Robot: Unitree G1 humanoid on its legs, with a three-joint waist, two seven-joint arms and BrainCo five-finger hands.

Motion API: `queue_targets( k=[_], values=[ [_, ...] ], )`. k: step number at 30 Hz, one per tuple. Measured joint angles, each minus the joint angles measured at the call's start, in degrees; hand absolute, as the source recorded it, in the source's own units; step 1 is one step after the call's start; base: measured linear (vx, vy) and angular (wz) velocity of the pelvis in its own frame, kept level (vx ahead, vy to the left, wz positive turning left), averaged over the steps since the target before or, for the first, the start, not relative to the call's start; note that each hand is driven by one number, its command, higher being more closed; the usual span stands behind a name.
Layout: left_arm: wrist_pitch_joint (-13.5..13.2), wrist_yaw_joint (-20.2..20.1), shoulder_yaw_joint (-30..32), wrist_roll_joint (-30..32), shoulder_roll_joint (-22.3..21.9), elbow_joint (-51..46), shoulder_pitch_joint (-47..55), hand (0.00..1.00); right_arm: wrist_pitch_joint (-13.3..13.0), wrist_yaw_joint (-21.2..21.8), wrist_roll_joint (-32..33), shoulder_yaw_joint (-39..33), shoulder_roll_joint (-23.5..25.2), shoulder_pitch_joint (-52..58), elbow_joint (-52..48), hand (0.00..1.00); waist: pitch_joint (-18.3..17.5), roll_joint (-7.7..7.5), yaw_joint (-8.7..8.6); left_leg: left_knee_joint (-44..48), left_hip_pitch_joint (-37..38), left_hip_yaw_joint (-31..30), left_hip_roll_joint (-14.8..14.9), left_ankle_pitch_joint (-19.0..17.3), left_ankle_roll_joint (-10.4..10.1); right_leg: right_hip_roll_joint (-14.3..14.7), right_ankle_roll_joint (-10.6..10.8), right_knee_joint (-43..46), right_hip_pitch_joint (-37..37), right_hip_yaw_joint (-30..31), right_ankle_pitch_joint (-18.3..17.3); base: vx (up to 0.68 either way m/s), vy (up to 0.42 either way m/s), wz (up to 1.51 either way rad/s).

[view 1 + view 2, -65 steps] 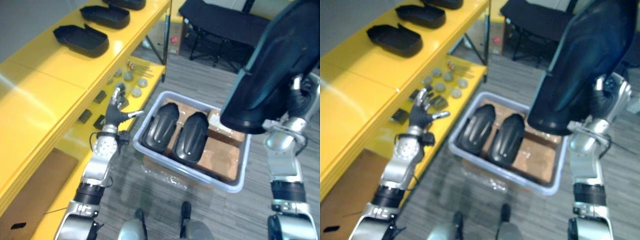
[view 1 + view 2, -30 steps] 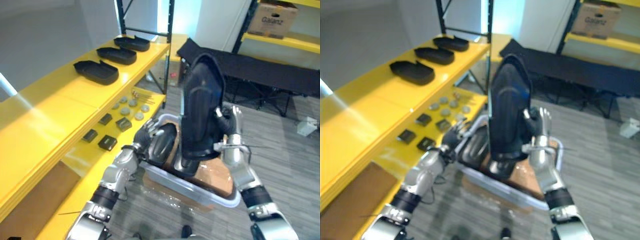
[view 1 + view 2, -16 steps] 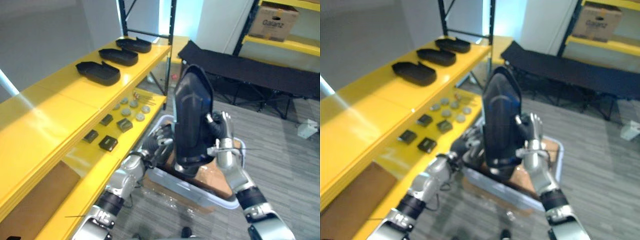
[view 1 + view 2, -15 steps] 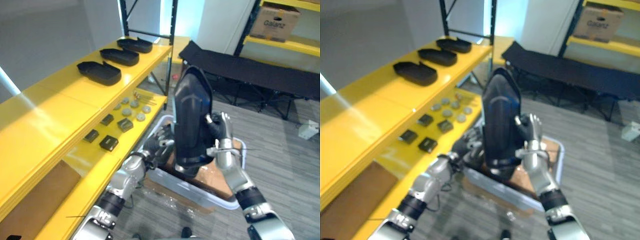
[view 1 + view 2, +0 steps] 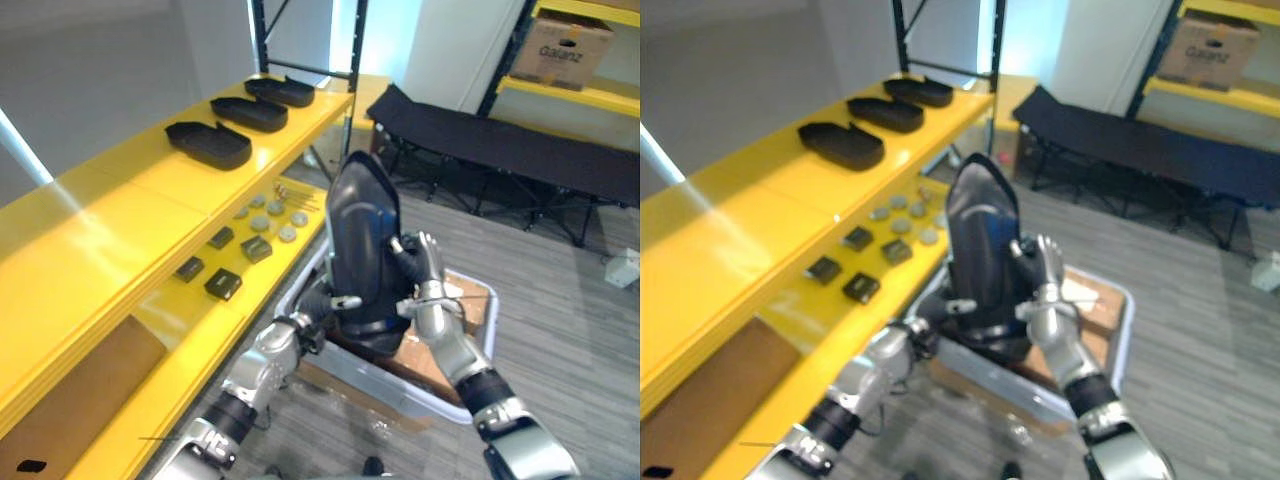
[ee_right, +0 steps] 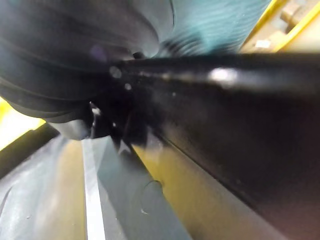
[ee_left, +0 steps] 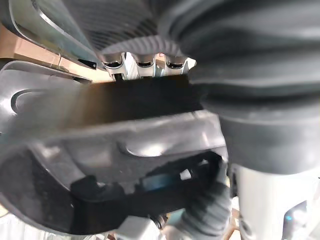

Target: Walk over and take plastic housings, then place them on the shelf

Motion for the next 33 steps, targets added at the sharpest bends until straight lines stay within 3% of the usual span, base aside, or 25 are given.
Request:
queue_targets(
  k=[10, 11, 16, 21, 33],
  values=[
    [-0.57, 0.59, -0.70, -0.33, 0.02, 1.78, 0.01, 0.00, -0.29, -0.19, 0.12, 1.98, 0.60, -0.61, 1.86, 1.00, -0.02, -0.03, 0.08, 0.25, 0.10, -0.09, 0.04, 0.00, -0.01, 0.01, 0.00, 0.00, 0.42, -0.32, -0.02, 0.00, 0.000, 0.00],
    [-0.89, 1.41, -0.76, -0.29, 0.04, 1.88, 0.23, 1.00, -0.77, -0.23, 0.12, 2.20, 0.74, -0.61, 2.00, 1.00, -0.03, -0.04, 0.15, 0.25, 0.11, -0.09, 0.04, 0.00, -0.01, 0.00, 0.01, 0.00, 0.43, -0.32, -0.02, 0.00, 0.000, 0.00],
    [-1.58, 3.12, -1.74, -0.13, 0.07, 1.89, 0.62, 1.00, -1.75, -0.30, 0.15, 2.30, 0.87, -0.59, 3.16, 1.00, -0.15, -0.22, 0.70, 0.24, 0.11, -0.09, 0.03, 0.00, -0.01, -0.01, 0.02, 0.00, 0.45, -0.35, -0.04, 0.00, 0.000, 0.00],
    [-4.61, 8.66, -1.39, 0.43, 0.03, 1.89, 1.46, 1.00, -3.55, -1.87, 0.18, 2.41, 2.04, -0.36, 3.02, 1.00, -0.25, -0.39, 0.82, 0.24, 0.13, -0.10, 0.06, 0.00, -0.01, 0.00, 0.03, -0.01, 0.46, -0.35, -0.07, 0.00, 0.000, 0.00],
    [-12.30, 11.54, 0.85, 1.65, -0.75, 0.85, 6.11, 1.00, -5.28, -4.10, 1.28, 2.51, 5.47, 4.33, -2.41, 1.00, -0.85, -1.41, 1.42, 0.18, 0.10, -0.22, 0.07, -0.06, -0.02, -0.04, 0.05, -0.01, 0.52, -0.52, -0.35, 0.00, 0.000, 0.00]
  ],
)
